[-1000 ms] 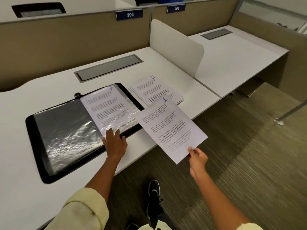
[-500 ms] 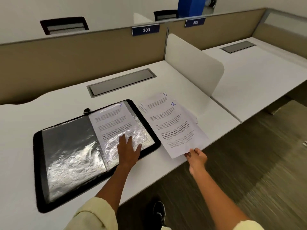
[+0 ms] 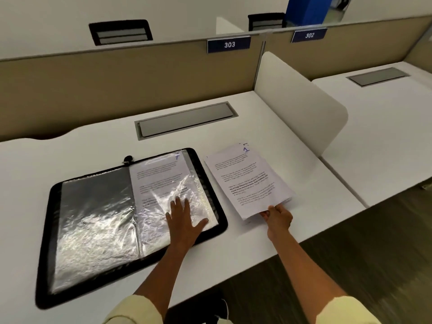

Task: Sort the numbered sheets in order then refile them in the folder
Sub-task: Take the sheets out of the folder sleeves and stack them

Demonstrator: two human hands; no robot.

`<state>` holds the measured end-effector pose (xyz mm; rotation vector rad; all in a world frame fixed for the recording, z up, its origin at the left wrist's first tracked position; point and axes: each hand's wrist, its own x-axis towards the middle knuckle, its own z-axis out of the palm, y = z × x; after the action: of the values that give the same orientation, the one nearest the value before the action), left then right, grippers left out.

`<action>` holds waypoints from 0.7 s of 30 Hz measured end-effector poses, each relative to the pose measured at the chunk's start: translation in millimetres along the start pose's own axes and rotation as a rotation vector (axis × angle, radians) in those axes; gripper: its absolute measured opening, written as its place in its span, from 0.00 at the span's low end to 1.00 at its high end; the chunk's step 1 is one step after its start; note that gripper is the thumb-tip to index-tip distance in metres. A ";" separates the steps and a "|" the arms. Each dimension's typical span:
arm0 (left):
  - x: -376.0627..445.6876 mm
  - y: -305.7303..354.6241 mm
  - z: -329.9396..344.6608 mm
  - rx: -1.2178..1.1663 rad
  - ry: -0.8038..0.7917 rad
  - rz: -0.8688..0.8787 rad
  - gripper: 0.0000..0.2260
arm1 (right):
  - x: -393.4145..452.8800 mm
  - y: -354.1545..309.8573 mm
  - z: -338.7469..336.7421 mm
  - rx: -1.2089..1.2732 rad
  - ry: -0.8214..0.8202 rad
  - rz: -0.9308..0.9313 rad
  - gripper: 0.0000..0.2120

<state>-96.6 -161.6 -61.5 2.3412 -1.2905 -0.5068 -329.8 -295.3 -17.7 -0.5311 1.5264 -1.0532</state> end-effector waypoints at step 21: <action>11.6 4.8 -38.2 -0.405 0.479 -0.129 0.06 | -9.2 19.9 22.5 -0.394 0.241 -0.256 0.11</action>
<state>-75.0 -166.9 -28.0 2.0385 -0.7411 -0.1978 -302.0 -285.4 -28.3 -0.9182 1.9335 -1.0397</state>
